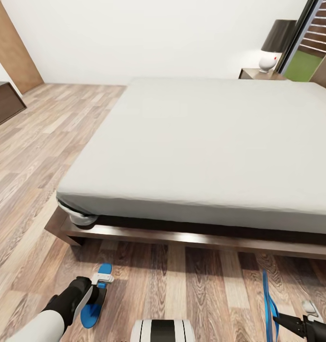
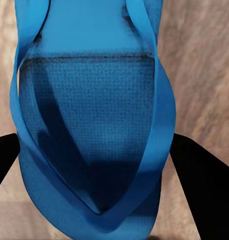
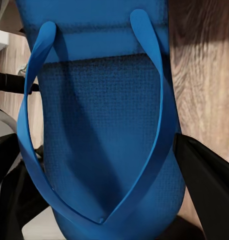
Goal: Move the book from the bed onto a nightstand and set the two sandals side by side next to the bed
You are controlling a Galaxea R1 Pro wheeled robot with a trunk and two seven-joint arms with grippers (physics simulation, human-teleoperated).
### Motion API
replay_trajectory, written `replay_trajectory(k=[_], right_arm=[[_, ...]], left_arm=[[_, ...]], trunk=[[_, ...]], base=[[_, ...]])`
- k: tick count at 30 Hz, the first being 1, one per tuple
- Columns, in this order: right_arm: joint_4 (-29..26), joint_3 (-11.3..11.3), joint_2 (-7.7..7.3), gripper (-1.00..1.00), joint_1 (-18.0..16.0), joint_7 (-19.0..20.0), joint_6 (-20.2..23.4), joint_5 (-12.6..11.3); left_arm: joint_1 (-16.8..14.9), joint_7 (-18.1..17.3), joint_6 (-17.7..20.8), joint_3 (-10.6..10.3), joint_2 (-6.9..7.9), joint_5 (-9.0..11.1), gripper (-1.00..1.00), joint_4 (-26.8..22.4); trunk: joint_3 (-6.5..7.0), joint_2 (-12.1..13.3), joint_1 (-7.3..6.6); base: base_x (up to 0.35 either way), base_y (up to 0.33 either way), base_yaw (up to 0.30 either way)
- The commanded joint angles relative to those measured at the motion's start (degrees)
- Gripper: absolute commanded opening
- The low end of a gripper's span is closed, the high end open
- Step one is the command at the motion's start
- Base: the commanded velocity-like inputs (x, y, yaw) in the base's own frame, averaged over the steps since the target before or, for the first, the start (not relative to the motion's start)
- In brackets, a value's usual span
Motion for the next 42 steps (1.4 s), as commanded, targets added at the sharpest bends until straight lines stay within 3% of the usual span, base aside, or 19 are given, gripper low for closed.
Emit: replay_trajectory(k=[1,12,17,20,26,35,42], right_arm=[[0.02,-0.30,-0.01,-1.00,-0.03,0.12,-0.24,0.27],[0.04,-0.16,0.04,-1.00,-0.03,0.12,-0.38,0.32],[0.04,-0.16,0.07,-1.00,-0.03,0.12,-0.46,0.34],[0.04,-0.16,0.07,-1.00,-0.03,0.12,-0.61,0.37],[0.04,-0.16,0.07,-1.00,-0.03,0.12,-0.69,0.42],[0.04,-0.16,0.07,-1.00,-0.03,0.12,-0.75,0.42],[0.04,-0.16,0.07,-1.00,-0.03,0.12,-0.78,0.43]], left_arm=[[-0.01,-0.39,0.25,-0.26,0.02,-0.45,-1.00,-0.12],[-0.01,-0.46,-0.92,0.67,-0.14,-0.40,-1.00,-0.05],[-0.01,-0.45,-2.08,3.52,-0.13,-0.41,-1.00,-0.04],[-0.01,-0.41,-2.17,4.16,-0.13,-0.41,-1.00,-0.04],[-0.01,-0.42,-2.88,4.32,-0.21,-0.40,-1.00,-0.04],[0.01,-0.40,-3.91,4.43,-0.22,-0.42,-1.00,-0.04],[0.01,-0.40,-8.46,4.57,-0.20,-0.41,-1.00,0.25]], trunk=[[-0.27,-0.03,0.01],[-2.71,-0.18,0.30],[-2.71,-0.18,0.30],[-2.71,-0.18,0.30],[-3.59,-0.23,0.40],[-3.59,-0.23,0.40],[-3.59,-0.23,0.40]], base=[[0.000,0.000,0.000],[0.000,0.000,0.000],[0.000,0.000,0.000],[0.000,0.000,0.000],[0.000,0.000,0.000],[0.000,0.000,0.000],[0.000,0.000,0.000]])
